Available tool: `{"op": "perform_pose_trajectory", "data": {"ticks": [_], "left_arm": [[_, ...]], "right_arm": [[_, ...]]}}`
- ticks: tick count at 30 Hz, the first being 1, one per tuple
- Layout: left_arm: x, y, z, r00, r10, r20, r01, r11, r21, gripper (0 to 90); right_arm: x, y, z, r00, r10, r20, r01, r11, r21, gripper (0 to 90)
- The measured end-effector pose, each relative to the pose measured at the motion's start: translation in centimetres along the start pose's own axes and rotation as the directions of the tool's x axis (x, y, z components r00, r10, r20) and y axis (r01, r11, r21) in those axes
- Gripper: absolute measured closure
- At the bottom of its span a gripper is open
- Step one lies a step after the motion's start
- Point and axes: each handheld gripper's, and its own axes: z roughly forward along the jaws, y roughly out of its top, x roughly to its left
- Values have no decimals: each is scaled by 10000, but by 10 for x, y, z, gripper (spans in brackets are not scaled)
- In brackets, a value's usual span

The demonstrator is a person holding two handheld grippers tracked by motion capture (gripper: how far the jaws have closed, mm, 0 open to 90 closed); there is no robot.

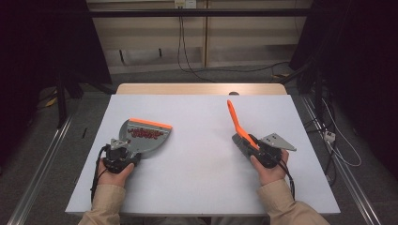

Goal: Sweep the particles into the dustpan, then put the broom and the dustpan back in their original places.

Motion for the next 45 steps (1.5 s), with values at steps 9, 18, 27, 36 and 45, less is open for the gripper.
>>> {"op": "perform_pose_trajectory", "data": {"ticks": [9,18,27,36,45], "left_arm": [[-5,-2,-6,9998,-46,207,48,9999,-90,584],[-8,-3,-7,9995,-22,323,27,9999,-158,568],[-12,-5,-10,9984,13,567,0,9998,-222,526],[-13,-5,-18,9943,165,1052,-91,9975,-698,284],[-12,-3,-26,9929,334,1144,-166,9893,-1450,113]], "right_arm": [[0,-1,-2,10000,-1,61,1,10000,25,709],[-1,-2,-4,10000,13,76,-13,10000,34,708],[-2,-1,-5,9999,69,105,-70,10000,70,706],[-7,4,-11,9987,-298,422,292,9994,160,496],[-18,6,-20,9971,-493,578,474,9983,352,225]]}}
